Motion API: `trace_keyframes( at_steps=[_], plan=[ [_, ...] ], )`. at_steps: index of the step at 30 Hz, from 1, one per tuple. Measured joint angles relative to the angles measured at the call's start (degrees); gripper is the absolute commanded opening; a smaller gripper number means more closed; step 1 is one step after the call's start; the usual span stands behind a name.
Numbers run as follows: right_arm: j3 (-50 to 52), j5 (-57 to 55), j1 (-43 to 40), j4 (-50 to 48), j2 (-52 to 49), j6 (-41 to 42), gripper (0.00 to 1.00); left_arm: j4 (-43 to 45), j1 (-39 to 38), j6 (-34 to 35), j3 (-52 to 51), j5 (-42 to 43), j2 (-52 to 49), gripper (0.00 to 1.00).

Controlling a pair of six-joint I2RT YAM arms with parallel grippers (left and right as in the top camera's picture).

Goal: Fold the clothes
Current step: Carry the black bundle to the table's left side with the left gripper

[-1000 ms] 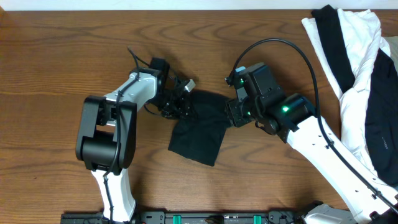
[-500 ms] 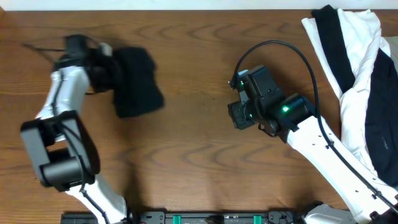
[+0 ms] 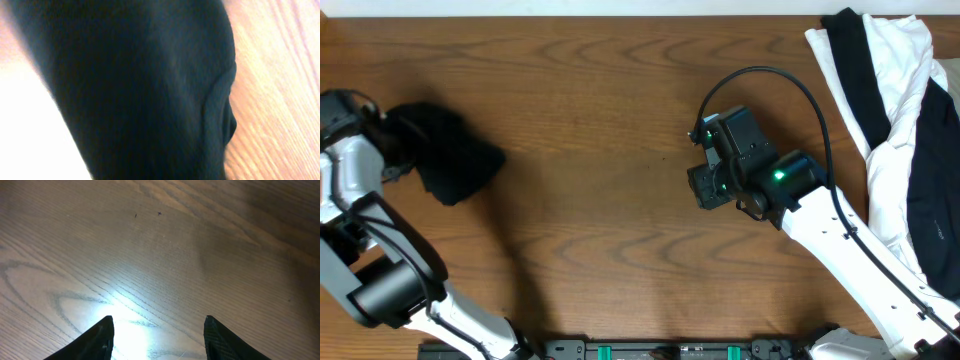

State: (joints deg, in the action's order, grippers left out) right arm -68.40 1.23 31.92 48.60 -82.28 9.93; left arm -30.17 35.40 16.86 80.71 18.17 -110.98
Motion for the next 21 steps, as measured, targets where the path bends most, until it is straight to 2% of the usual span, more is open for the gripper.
trace_keyframes(
  at_steps=[4, 11, 17, 21],
  plan=[
    [0.0, 0.0, 0.0, 0.0, 0.0, 0.0, 0.56, -4.4, 2.4, 2.1, 0.0, 1.8, 0.0, 0.98],
    [0.0, 0.0, 0.0, 0.3, 0.0, 0.0, 0.56, -16.4, 2.3, 7.8, 0.0, 5.5, 0.0, 0.98],
    [0.0, -0.2, 0.0, 0.3, 0.0, 0.0, 0.57, -17.5, 2.3, 10.2, 0.0, 5.5, 1.8, 0.98],
    [0.0, -0.3, 0.0, 0.4, 0.0, 0.0, 0.57, -15.5, 2.3, 10.0, 0.0, 4.8, 7.6, 0.98]
  ],
)
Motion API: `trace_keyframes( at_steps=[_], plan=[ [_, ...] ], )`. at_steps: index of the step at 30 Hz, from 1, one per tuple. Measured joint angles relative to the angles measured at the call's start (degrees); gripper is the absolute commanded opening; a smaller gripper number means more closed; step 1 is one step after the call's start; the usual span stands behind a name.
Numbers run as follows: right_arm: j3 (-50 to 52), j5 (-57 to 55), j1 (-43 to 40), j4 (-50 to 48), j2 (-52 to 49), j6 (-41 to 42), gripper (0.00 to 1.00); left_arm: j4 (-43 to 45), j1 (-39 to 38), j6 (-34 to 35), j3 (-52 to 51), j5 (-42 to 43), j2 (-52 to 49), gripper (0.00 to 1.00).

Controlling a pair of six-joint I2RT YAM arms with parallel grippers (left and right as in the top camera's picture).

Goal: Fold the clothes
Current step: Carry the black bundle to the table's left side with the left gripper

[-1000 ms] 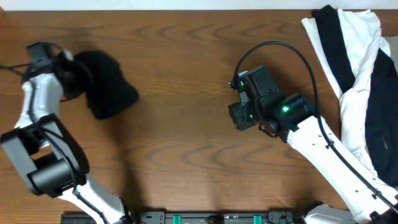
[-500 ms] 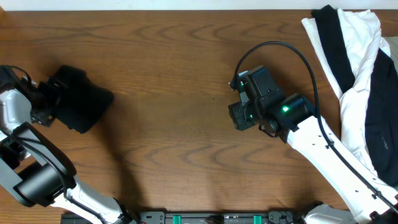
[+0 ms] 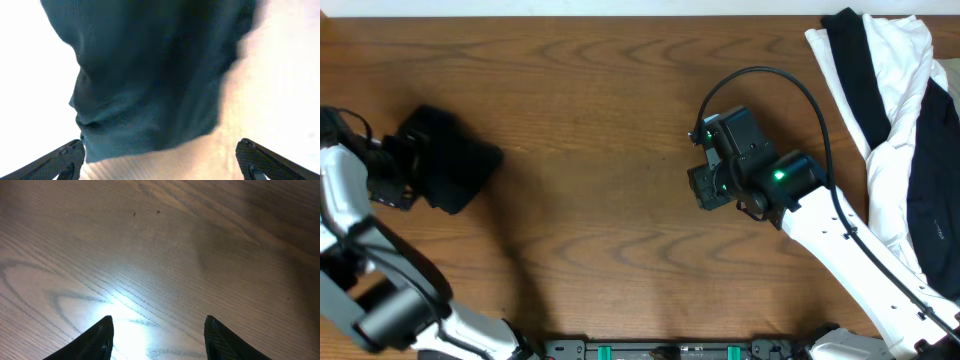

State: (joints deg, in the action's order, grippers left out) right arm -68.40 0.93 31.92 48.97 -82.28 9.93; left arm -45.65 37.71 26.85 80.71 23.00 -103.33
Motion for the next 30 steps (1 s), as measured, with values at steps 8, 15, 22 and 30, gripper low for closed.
trace_keyframes(
  at_steps=[8, 15, 22, 30],
  plan=[
    [0.0, -0.5, 0.0, 0.0, 0.0, 0.0, 0.57, 5.3, 0.0, -4.4, 0.0, -3.3, 9.3, 0.98],
    [0.0, -0.6, 0.0, 0.4, 0.0, 0.0, 0.56, 7.8, 0.0, -4.9, 0.0, -5.2, 5.0, 0.29],
    [0.0, -0.6, 0.0, 2.2, 0.0, 0.0, 0.56, 12.5, 0.5, -5.3, 0.0, -5.2, -3.9, 0.29],
    [0.0, -0.6, 0.0, 2.6, 0.0, 0.0, 0.56, 12.9, 3.8, -5.3, 0.0, -4.2, -14.4, 0.34]
  ],
)
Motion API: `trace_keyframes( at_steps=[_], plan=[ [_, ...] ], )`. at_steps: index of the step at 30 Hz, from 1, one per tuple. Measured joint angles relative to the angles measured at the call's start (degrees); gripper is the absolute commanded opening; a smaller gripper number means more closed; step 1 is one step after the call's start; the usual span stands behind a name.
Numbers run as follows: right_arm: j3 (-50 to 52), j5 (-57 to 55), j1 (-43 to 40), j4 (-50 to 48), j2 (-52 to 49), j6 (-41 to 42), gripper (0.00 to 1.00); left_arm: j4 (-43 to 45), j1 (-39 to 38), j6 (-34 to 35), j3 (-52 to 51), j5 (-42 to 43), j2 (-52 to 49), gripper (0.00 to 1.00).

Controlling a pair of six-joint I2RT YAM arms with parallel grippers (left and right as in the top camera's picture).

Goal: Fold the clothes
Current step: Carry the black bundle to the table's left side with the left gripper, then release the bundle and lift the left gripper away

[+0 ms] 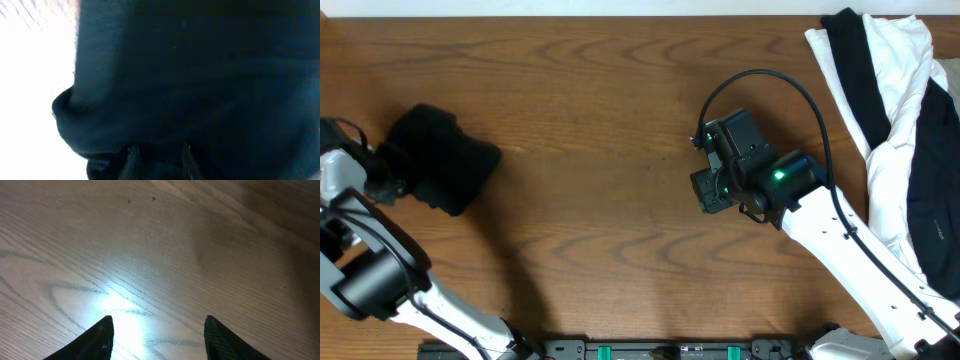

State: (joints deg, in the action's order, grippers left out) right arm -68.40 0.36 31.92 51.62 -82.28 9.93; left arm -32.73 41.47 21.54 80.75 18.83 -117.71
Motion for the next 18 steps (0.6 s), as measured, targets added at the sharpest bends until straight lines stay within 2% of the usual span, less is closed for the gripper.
trace_keyframes(
  at_steps=[4, 6, 13, 18],
  plan=[
    [0.0, 0.0, 0.0, 0.1, 0.0, 0.0, 0.56, 1.2, 1.9, -0.5, 0.2, 4.7, -0.9, 0.59],
    [0.0, 0.0, 0.0, 0.1, 0.0, 0.0, 0.56, 2.4, 2.0, -1.0, 0.2, 7.4, -1.4, 0.68],
    [0.0, 0.0, 0.0, 0.3, 0.0, 0.0, 0.56, 3.0, 1.6, -2.6, 0.2, 16.5, 0.1, 0.81],
    [0.0, 0.0, 0.0, 0.4, 0.0, 0.0, 0.57, 3.0, 1.5, -3.6, 0.1, 16.8, 11.4, 0.88]
  ],
)
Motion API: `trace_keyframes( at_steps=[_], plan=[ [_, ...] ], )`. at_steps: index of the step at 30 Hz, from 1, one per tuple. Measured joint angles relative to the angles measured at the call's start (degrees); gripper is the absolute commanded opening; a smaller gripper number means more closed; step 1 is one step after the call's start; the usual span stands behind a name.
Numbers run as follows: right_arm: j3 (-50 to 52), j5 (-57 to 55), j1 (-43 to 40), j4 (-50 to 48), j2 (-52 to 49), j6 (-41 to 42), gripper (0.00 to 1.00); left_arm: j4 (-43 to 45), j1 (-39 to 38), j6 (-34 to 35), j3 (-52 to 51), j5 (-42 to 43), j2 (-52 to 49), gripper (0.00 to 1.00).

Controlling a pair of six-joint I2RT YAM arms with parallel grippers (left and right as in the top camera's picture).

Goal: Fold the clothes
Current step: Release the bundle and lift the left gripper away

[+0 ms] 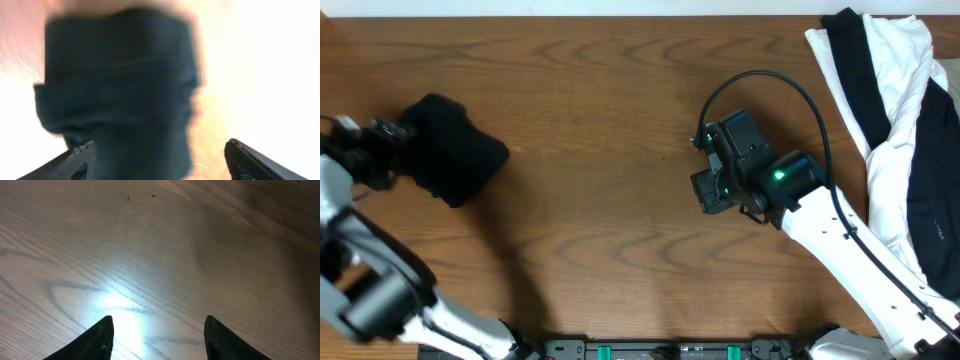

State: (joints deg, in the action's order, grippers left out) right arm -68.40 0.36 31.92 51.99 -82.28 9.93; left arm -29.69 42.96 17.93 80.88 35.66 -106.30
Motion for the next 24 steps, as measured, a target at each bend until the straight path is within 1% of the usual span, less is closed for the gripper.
trace_keyframes(
  at_steps=[3, 7, 9, 11, 13, 14, 17, 18, 21, 24],
  plan=[
    [0.0, 0.0, 0.0, -0.2, 0.0, 0.0, 0.58, -0.2, -0.1, -0.3, 0.0, 0.0, 9.2, 0.93],
    [0.0, 0.0, 0.0, -0.6, 0.0, 0.0, 0.62, -2.8, -1.3, -0.5, 0.3, 0.0, 18.9, 0.96],
    [0.0, 0.0, -0.1, -1.0, 0.0, 0.0, 0.66, -5.0, -3.3, -1.5, 0.3, -0.1, 21.8, 1.0],
    [0.0, 0.3, -0.4, -2.1, 0.0, 0.1, 0.73, -6.4, -5.9, -2.8, 0.3, -0.2, 23.3, 0.98],
    [0.0, 0.6, -1.2, -3.6, 0.0, 0.3, 0.82, -7.9, -10.4, -4.6, 0.3, -0.9, 24.5, 0.98],
    [0.0, 1.2, -2.1, -4.6, 0.0, 0.5, 0.84, -8.7, -12.9, -5.5, 0.3, -1.5, 25.0, 0.98],
    [0.0, 1.7, -5.7, -7.3, 0.0, 2.1, 0.89, -12.1, -22.0, -8.9, 0.3, -4.5, 26.0, 0.98],
    [0.0, 2.2, -7.5, -8.5, 0.0, 2.5, 0.9, -13.2, -25.7, -10.0, 0.3, -6.1, 26.2, 0.98],
    [0.0, 3.0, -13.1, -11.1, 0.0, 3.4, 0.99, -15.7, -36.5, -12.7, 0.2, -12.1, 26.1, 0.98],
    [0.0, 3.0, -17.3, -11.8, 0.0, 3.7, 0.99, -16.7, -46.2, -14.3, 0.2, -18.8, 26.0, 0.98]
  ],
)
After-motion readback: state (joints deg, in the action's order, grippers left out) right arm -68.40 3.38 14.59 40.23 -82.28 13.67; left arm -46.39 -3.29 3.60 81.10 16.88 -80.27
